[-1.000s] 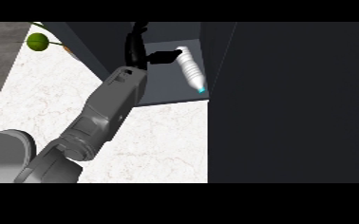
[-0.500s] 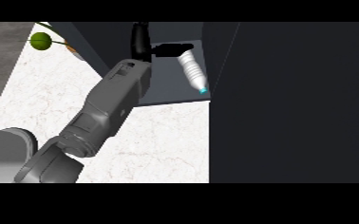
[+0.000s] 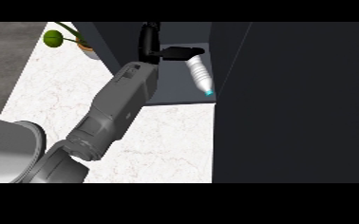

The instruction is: Pick up the bottled water, place it into the cabinet and close the cabinet

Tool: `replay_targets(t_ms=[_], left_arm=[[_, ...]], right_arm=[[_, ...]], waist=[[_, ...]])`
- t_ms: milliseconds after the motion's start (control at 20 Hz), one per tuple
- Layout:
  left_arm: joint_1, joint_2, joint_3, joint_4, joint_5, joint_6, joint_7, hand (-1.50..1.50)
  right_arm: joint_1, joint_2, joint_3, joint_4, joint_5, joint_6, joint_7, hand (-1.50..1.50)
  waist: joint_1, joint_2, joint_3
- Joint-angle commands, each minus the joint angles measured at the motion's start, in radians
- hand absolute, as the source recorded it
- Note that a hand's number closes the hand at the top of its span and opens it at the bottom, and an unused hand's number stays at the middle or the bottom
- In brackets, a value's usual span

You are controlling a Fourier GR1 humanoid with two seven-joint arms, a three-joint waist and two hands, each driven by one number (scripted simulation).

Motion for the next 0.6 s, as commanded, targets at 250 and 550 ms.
replay_targets(t_ms=[250, 550], left_arm=[[0.156, -0.015, -0.053, -0.176, 0.008, -0.027, 0.025, -1.5], [0.31, -0.015, -0.205, -0.423, 0.081, -0.031, 0.059, -1.5]], right_arm=[[0.071, 0.011, 0.017, -0.13, -0.048, -0.024, 0.069, -1.5], [0.035, 0.018, 0.052, -0.138, -0.017, -0.047, 0.093, -1.5]], waist=[[0.042, -0.02, 0.001], [0.029, -0.019, 0.0]])
